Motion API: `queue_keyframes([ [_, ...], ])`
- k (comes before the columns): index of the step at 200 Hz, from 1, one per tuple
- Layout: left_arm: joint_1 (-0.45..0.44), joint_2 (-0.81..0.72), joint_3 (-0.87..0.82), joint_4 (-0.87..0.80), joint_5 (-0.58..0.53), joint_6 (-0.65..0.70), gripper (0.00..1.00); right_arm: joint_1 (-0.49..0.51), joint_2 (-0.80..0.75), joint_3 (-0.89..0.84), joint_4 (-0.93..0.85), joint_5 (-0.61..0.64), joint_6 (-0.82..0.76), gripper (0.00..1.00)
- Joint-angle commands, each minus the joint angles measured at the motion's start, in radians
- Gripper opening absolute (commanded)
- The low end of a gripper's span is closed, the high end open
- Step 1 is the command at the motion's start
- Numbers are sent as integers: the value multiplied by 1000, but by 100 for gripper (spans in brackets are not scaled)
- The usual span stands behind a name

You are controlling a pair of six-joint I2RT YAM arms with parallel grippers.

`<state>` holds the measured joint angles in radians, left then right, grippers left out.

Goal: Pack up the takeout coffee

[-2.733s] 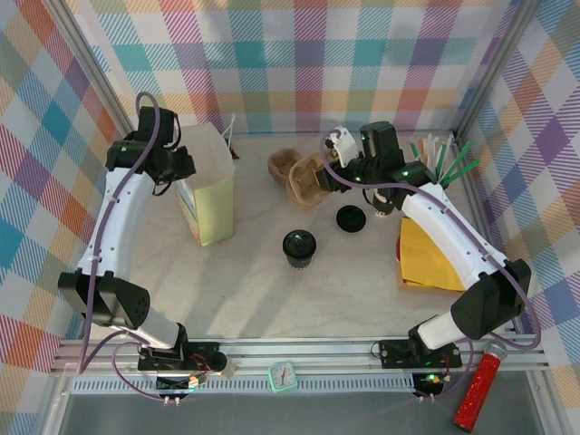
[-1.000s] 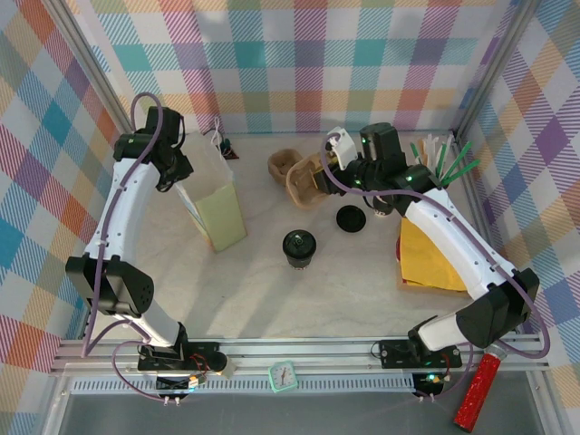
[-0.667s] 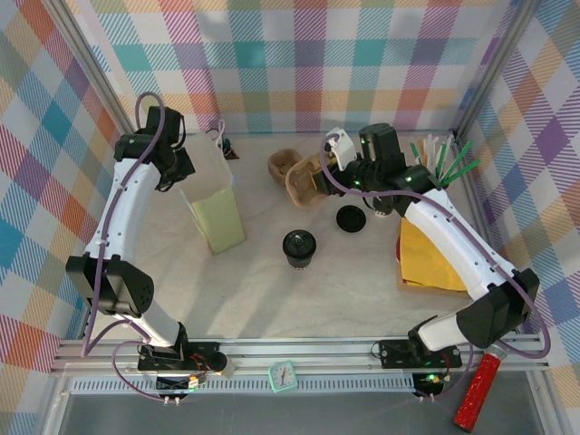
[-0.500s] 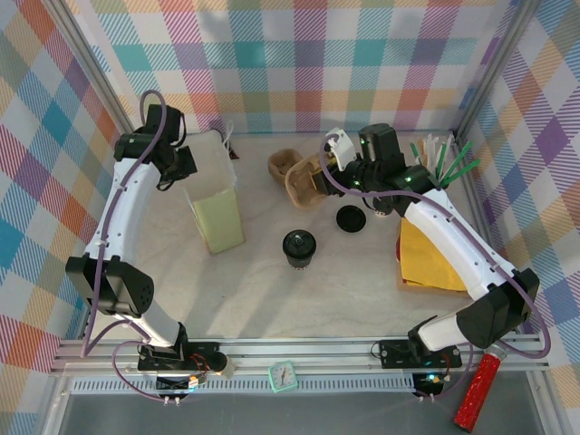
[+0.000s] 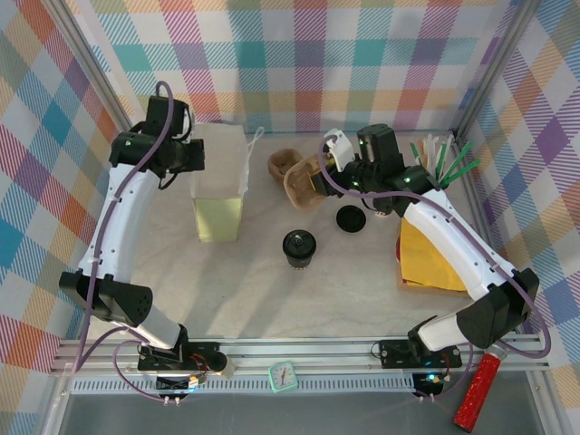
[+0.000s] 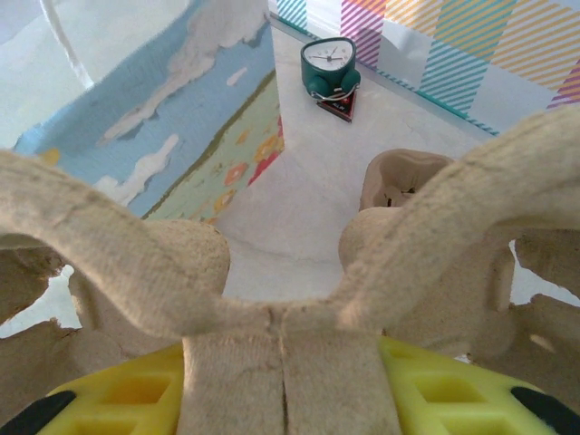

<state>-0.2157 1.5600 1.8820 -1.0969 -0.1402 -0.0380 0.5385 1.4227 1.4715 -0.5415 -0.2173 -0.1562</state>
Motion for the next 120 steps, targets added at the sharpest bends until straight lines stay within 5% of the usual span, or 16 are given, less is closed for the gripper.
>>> queue_keyframes([
  [1, -56, -23, -9, 15, -46, 107, 0, 8, -19, 18, 9, 4, -30, 43],
  [40, -104, -41, -41, 55, -153, 188, 0, 9, -19, 23, 7, 8, -44, 44],
  [120, -202, -40, -92, 107, -172, 259, 1, 11, -15, 107, 39, 21, -93, 44],
])
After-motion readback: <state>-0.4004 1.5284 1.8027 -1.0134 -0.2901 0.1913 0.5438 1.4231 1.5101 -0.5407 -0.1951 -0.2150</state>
